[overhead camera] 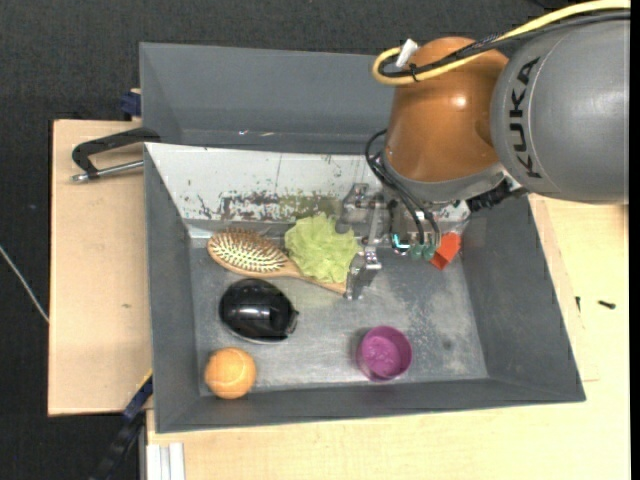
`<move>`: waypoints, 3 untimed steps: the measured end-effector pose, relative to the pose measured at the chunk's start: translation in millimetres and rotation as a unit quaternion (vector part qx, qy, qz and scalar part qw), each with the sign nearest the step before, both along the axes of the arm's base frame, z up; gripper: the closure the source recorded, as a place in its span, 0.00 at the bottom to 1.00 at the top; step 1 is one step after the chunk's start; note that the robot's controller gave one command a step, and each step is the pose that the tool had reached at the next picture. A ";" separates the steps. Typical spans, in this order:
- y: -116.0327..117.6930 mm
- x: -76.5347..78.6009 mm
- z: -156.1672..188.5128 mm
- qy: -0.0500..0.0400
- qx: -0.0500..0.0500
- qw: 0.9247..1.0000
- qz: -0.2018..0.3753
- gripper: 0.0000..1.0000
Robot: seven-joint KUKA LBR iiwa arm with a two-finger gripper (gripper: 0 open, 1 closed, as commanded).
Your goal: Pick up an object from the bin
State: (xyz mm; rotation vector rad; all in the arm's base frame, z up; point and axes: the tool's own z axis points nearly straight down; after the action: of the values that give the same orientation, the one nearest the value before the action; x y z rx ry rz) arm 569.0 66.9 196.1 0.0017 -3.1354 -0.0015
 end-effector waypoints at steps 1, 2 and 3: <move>-0.3 1.7 4.3 -0.004 0.000 1.000 -0.001 0.00; 4.2 8.8 -55.7 -0.007 0.001 1.000 -0.026 0.00; 5.9 18.7 -102.9 -0.022 0.003 0.999 -0.031 0.00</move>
Offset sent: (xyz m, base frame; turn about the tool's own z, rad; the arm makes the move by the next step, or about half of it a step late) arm 0.0121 0.0079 -0.1261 0.1057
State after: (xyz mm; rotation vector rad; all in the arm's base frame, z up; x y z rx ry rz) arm 587.7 72.8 93.2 -0.0977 -3.1777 -0.0116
